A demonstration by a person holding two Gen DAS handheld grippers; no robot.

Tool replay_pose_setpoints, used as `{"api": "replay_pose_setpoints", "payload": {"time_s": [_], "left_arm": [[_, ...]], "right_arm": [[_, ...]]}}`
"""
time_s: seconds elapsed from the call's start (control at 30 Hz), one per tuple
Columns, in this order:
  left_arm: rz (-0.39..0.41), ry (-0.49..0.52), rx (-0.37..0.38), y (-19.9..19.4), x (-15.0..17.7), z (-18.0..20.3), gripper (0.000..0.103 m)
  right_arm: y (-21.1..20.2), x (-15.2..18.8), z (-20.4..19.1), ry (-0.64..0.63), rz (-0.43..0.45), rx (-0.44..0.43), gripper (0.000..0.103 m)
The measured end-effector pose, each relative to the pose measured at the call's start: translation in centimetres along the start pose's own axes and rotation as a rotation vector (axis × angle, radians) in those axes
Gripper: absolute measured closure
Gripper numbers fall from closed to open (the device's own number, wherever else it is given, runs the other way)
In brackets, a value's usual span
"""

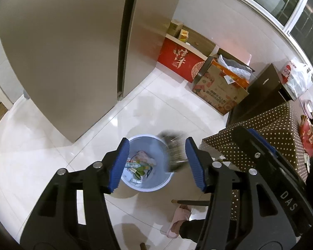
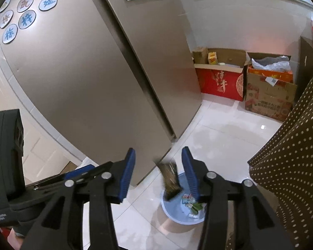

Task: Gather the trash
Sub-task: 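Carry both items over the bin and open both tools to drop them, then move both open tools back toward the table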

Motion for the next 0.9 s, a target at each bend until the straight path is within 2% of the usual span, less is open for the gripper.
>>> {"api": "replay_pose_setpoints", "payload": {"time_s": [0.27, 0.43, 0.63, 0.9], "left_arm": [[0.023, 0.037, 0.045, -2.1, 0.5, 2.6, 0.047], [0.048, 0.112, 0.094, -4.2, 1.0, 6.7, 0.045], [0.04, 0.241, 0.162, -5.5, 3.2, 13.4, 0.043], [-0.052, 0.385, 0.272, -4.9, 8.0, 22.6, 0.043]], "right_arm": [[-5.7, -0.4, 1.5, 0.009, 0.064, 0.054, 0.057], [-10.4, -0.1, 3.7, 0.038, 0.114, 0.094, 0.056], [-16.2, 1.1, 8.8, 0.097, 0.158, 0.166, 0.056], [-23.2, 4.9, 17.2, 0.183, 0.173, 0.301, 0.056]]}}
Point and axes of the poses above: each gripper's, at about its wrist camera, not at the fingertips, and y roughly the way its jaws point, z to its right, x to its underside, the point moved 2 cm from there along y, roughly the way its jaws point, and after that the axes turned 6 degrees about x, right-handed, at the moved point
